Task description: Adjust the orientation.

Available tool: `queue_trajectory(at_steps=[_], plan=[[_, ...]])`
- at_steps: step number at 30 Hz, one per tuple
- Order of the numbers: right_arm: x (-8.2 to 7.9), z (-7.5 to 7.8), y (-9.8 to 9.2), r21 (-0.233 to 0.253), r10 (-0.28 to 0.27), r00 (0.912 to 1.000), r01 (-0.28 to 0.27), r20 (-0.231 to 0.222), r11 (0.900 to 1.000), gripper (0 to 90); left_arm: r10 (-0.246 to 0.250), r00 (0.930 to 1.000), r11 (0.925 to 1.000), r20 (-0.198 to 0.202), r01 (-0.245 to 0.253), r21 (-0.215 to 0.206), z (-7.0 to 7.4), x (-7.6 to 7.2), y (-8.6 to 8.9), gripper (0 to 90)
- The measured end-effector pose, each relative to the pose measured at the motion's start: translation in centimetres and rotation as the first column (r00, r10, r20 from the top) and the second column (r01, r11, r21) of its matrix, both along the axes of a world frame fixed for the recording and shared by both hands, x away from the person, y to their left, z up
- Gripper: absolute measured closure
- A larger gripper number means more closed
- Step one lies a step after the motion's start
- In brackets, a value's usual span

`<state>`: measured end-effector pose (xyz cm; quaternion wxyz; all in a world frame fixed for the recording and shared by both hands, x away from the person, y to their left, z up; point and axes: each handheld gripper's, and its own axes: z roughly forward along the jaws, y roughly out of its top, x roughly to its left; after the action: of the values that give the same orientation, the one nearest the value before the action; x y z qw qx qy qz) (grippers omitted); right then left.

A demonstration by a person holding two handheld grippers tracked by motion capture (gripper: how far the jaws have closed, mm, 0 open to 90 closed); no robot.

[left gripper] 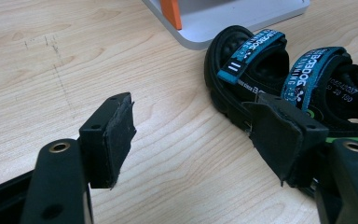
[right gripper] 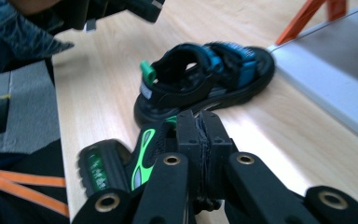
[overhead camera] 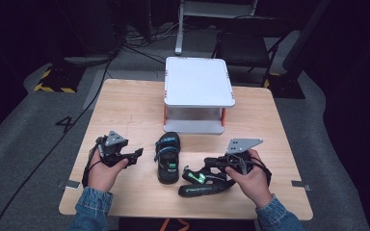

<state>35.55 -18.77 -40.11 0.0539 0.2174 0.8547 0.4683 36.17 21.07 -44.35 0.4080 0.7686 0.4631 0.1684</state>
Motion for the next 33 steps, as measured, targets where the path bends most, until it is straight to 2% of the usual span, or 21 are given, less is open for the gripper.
queue_trajectory(at_steps=[5, 10, 12, 13, 14, 15, 20, 21, 22, 23, 25, 26, 27, 28, 30, 31, 33], plan=[[0.5, 0.9, -1.6, 0.045, -0.062, 0.9972, 0.060, 0.042, 0.997, 89.0, 0.008, 1.0000, 1.0000, 0.000, -0.008, -0.001, -0.1, 0.0, 0.1, 31.1], [1.1, 0.8, -2.5, 0.043, -0.112, 0.9898, 0.108, 0.088, 0.993, 88.9, 0.005, 1.0000, 1.0000, -0.005, -0.005, 0.000, -0.2, -0.1, 0.0, 31.1], [1.7, -0.1, -2.6, -0.007, -0.113, 0.9921, 0.114, 0.055, 0.993, 88.9, 0.001, 1.0000, 1.0000, -0.003, -0.001, 0.005, -0.2, 0.0, 0.0, 31.1], [1.8, -0.5, -2.6, -0.016, -0.105, 0.9939, 0.105, 0.034, 0.994, 88.8, 0.005, 1.0000, 1.0000, -0.001, -0.005, 0.002, -0.2, 0.0, 0.1, 31.1], [1.8, -0.5, -2.6, -0.016, -0.105, 0.9939, 0.105, 0.034, 0.994, 88.8, 0.005, 1.0000, 1.0000, -0.001, -0.005, 0.002, -0.2, 0.0, 0.1, 31.1], [1.8, -1.0, -2.5, -0.010, -0.083, 0.9965, 0.083, -0.004, 0.997, 88.8, 0.001, 1.0000, 1.0000, -0.002, -0.001, 0.001, -0.1, 0.0, 0.1, 31.1], [1.7, -1.1, -1.9, -0.048, -0.055, 0.9979, 0.053, -0.034, 0.997, 88.1, 0.008, 1.0000, 1.0000, 0.000, -0.008, -0.001, -0.1, 0.0, 0.2, 31.1], [1.7, -1.2, -1.6, -0.067, -0.035, 0.9967, 0.030, -0.073, 0.997, 81.5, 0.006, 1.0000, 1.0000, -0.001, -0.006, 0.001, -0.1, 0.0, 0.2, 31.1], [1.7, -1.1, -1.5, -0.074, -0.027, 0.9962, 0.021, -0.082, 0.997, 76.9, 0.006, 1.0000, 1.0000, -0.001, -0.006, 0.001, -0.1, 0.0, 0.2, 31.1], [1.7, -1.1, -1.5, -0.074, -0.027, 0.9962, 0.021, -0.082, 0.997, 76.9, 0.009, 1.0000, 1.0000, -0.002, -0.009, 0.000, -0.1, -0.1, 0.2, 31.1], [1.5, -0.9, -1.3, -0.072, -0.037, 0.9974, 0.032, -0.063, 0.997, 65.3, 0.009, 1.0000, 1.0000, -0.002, -0.009, 0.001, -0.1, -0.1, 0.3, 31.1], [1.5, -0.7, -1.2, -0.062, -0.044, 0.9976, 0.040, -0.054, 0.997, 62.4, 0.011, 0.9999, 0.9999, -0.002, -0.011, 0.001, -0.1, -0.1, 0.3, 31.1], [1.7, -0.4, -1.3, -0.024, -0.076, 0.9964, 0.075, -0.038, 0.997, 55.9, 0.015, 0.9999, 0.9999, -0.003, -0.015, -0.001, -0.2, -0.1, 0.4, 31.1], [1.7, -0.4, -1.3, -0.024, -0.076, 0.9964, 0.075, -0.038, 0.997, 55.9, 0.015, 0.9999, 0.9999, -0.003, -0.015, -0.001, -0.2, -0.1, 0.4, 31.1], [2.1, -0.4, -1.4, 0.016, -0.128, 0.9910, 0.129, -0.039, 0.992, 53.5, 0.017, 0.9998, 0.9998, -0.006, -0.017, 0.003, -0.3, -0.2, 0.4, 31.1], [2.7, -0.8, -1.4, 0.036, -0.166, 0.9847, 0.168, -0.054, 0.985, 53.1, 0.019, 0.9998, 0.9998, -0.006, -0.019, 0.006, -0.3, -0.3, 0.5, 31.1], [2.9, -1.0, -1.3, 0.034, -0.177, 0.9827, 0.179, -0.053, 0.983, 52.7, 0.021, 0.9997, 0.9997, -0.009, -0.021, 0.011, -0.4, -0.6, 0.6, 31.1]])
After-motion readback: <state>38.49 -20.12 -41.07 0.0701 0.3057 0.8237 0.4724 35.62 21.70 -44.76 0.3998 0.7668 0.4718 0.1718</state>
